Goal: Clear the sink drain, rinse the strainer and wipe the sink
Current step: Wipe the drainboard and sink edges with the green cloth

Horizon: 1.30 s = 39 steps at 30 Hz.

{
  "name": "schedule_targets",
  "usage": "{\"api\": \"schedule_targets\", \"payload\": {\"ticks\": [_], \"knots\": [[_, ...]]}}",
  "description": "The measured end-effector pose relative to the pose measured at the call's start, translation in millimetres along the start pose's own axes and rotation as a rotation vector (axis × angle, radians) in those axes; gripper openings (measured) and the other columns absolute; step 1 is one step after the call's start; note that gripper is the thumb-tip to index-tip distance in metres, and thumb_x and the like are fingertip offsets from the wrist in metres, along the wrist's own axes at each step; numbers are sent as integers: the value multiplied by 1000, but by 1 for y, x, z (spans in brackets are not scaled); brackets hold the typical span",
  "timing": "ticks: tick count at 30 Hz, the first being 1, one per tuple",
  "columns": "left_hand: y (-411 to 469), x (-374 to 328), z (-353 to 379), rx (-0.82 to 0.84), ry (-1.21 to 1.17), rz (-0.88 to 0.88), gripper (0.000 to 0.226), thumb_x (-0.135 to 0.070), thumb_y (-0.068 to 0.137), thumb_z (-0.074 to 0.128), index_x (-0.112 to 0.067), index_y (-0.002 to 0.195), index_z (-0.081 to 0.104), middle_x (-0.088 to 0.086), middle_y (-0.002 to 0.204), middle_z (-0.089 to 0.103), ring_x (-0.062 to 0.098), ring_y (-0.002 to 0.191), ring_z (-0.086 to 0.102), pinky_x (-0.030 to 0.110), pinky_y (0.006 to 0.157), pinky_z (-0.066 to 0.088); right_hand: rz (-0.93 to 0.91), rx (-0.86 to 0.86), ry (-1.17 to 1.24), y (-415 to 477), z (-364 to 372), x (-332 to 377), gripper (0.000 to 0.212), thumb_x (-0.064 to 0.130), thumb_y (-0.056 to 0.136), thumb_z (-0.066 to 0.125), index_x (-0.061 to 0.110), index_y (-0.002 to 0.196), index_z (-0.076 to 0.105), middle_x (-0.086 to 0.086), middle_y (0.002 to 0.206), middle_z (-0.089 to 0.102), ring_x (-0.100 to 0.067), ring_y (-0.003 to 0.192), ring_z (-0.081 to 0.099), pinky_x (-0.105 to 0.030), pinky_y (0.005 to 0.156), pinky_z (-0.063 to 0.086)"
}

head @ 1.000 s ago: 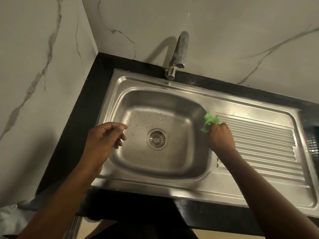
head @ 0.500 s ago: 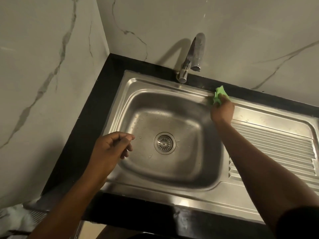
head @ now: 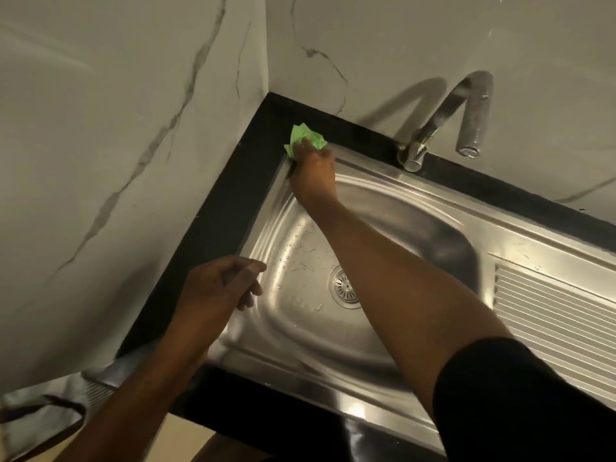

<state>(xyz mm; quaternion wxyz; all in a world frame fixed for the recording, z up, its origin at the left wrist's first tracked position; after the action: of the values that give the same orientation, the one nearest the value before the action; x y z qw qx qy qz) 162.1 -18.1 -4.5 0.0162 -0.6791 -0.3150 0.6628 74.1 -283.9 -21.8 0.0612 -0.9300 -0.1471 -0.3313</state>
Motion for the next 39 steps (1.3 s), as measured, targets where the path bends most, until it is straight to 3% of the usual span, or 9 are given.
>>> {"api": "schedule_targets", "payload": {"ticks": [5,9,12,16,19,25,29,36,39], "knots": [[-1,-1,-27,-77,-11,-28,11,-25,97,71,-23,95,82,3,76,77,24,72,69,40,77,60,-62,143,12,-9,9,-7,49,6,100,57,18,147,60,-19,144,61,-34,129,62,-32,108,50],[-6,0,-37,-120,-43,-21,14,-23,99,70,-25,94,84,5,77,77,13,68,68,23,65,58,-164,158,115,-62,12,-7,51,-3,96,59,21,140,68,-12,126,73,-12,101,66,9,78,35],[-8,-3,-37,-126,-59,3,13,-21,100,70,-21,98,83,8,78,77,13,65,66,20,61,56,-206,250,212,-112,19,1,51,-6,96,62,26,135,71,-3,128,74,0,99,62,1,84,41],[-12,-14,-32,-117,-79,55,17,-17,100,69,-23,95,84,5,73,75,11,62,64,19,60,56,-408,481,194,-194,39,25,54,-12,90,59,19,131,74,-7,123,76,-15,110,64,-2,102,36],[-16,-19,-25,-89,-62,89,19,-17,100,69,-28,96,84,6,77,76,15,67,65,28,66,57,-462,613,210,-247,43,29,51,-17,81,59,9,119,79,-6,132,74,-27,125,59,-27,115,39],[-30,-30,2,5,-30,161,20,-18,99,69,-30,94,84,5,76,75,19,68,63,34,69,56,-369,655,175,-285,23,14,40,-14,87,59,3,117,79,-9,130,74,-29,127,56,-18,113,30],[-44,-33,30,71,-17,215,23,-18,99,69,-33,90,84,0,72,75,13,62,63,22,60,57,-285,584,223,-311,-17,-26,30,-13,85,72,-2,112,80,-17,118,78,-41,115,65,-38,109,47],[-81,-28,89,163,-12,232,13,-27,96,70,-28,96,84,3,75,75,12,62,64,22,60,56,-120,454,184,-358,-94,-127,45,-8,82,68,13,121,80,-6,127,76,-3,116,60,-2,106,36],[-102,-24,116,207,0,238,17,-22,99,68,-29,96,84,3,75,76,13,63,64,24,60,56,-41,416,59,-379,-131,-164,48,-2,85,69,22,124,78,0,129,75,-5,119,63,-7,108,39]]}}
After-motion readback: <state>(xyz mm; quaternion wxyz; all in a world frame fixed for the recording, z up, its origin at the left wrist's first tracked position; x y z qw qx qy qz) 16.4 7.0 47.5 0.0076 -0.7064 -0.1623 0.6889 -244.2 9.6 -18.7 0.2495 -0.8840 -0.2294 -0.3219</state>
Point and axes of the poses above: each hand's wrist, its own y-axis towards the middle knuckle, its own z-axis out of the palm, x = y × z, the point moved 9 cm from there along y, towards the middle knuckle
